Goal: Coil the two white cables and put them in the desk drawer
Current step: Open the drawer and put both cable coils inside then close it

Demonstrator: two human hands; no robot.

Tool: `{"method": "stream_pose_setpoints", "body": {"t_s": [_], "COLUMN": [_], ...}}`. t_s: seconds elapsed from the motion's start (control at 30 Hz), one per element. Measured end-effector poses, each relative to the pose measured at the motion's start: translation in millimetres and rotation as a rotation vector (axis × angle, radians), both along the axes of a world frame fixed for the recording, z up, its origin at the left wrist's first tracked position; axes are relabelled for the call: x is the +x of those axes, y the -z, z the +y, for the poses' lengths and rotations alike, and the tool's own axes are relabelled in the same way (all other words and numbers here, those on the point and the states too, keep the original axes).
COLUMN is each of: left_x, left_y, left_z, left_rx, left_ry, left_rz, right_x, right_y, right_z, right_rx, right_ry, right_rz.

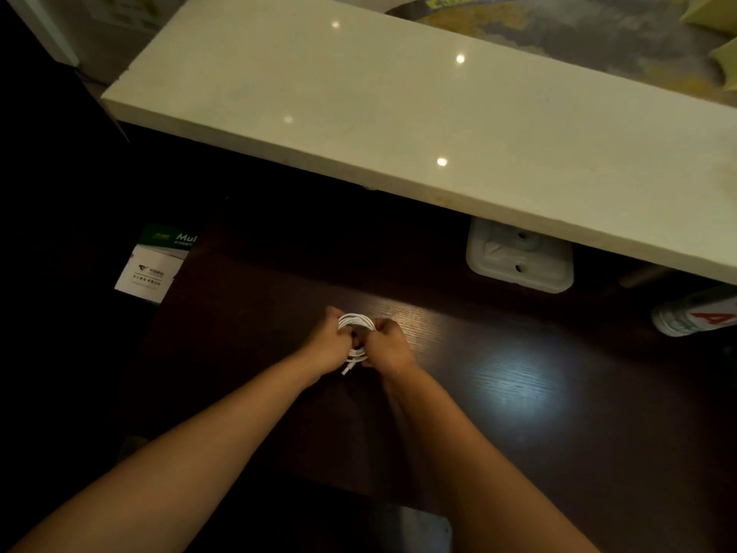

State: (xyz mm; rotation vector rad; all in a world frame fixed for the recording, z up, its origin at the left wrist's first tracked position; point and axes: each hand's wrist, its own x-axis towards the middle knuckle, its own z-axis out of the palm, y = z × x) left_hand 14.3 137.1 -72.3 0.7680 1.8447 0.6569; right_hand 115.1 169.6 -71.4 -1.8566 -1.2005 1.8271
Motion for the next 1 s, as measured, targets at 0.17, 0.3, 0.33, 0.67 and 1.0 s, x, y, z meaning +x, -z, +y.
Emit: {"method": "stream_pose_setpoints", "body": {"t_s": [0.17, 0.3, 0.33, 0.67, 1.0], "left_x": [49.8, 47.5, 40.1, 6.1, 10.8], "left_y": [-22.8, -21.8, -23.3, -123.0, -112.7], "left_z": [-16.8, -55.4, -67.5, -177.6, -292.9], "left_rx": [0.128, 0.053, -0.006, -0.186, 0.001], "left_ry": [-0.795, -0.329, -0.14, 0.583, -0.199], "left_rz": [-0.507, -0.24, -0.165, -0.219, -0.655], "right_x": [3.3, 18.2, 26.2, 70.5, 28.1], "right_y": [-4.8, -34.4, -39.8, -116.2, -106.0], "right_z": [-33.2, -69.1, -76.9, -181.4, -316.3], "right_rx": [-0.438, 0.045, 0.133, -0.159, -0.37], "right_ry": [0.583, 0.157, -0.001, -0.29, 0.424], "right_rz": [0.659, 0.238, 0.158, 0.409, 0.973]}}
